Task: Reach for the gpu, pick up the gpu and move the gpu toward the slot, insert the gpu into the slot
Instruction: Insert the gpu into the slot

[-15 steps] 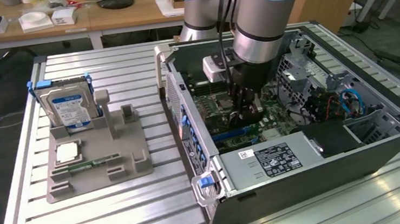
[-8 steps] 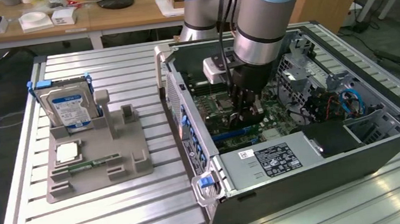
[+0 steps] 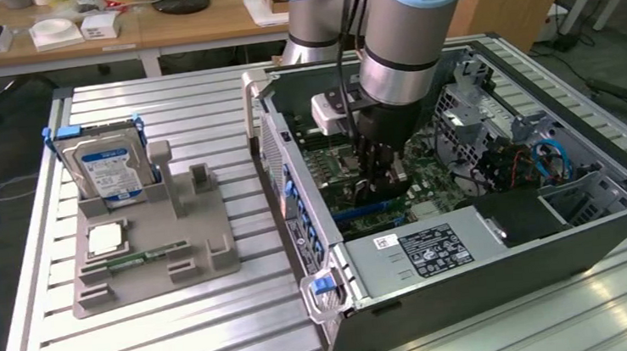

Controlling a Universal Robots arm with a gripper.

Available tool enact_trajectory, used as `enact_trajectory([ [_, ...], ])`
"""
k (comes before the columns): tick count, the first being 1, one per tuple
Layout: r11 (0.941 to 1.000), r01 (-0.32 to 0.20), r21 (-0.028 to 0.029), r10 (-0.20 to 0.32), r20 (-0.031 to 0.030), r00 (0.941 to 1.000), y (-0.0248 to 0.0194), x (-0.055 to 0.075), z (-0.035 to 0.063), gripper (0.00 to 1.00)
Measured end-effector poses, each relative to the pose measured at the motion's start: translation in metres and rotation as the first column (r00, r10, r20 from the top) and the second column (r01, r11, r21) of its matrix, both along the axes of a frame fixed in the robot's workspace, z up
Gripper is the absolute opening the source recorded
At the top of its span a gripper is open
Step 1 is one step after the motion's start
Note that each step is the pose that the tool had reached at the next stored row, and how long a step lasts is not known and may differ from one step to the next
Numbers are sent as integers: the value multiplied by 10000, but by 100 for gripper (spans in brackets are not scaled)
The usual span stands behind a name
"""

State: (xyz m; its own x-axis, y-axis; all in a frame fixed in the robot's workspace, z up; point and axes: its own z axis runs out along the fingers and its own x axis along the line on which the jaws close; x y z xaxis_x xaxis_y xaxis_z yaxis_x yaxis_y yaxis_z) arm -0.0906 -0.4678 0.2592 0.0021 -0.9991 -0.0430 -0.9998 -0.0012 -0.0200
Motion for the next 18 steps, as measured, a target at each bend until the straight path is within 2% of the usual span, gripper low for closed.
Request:
enact_trajectory([
  [18,10000,0,0,0,0,10000,-1,-29,-50,26],
])
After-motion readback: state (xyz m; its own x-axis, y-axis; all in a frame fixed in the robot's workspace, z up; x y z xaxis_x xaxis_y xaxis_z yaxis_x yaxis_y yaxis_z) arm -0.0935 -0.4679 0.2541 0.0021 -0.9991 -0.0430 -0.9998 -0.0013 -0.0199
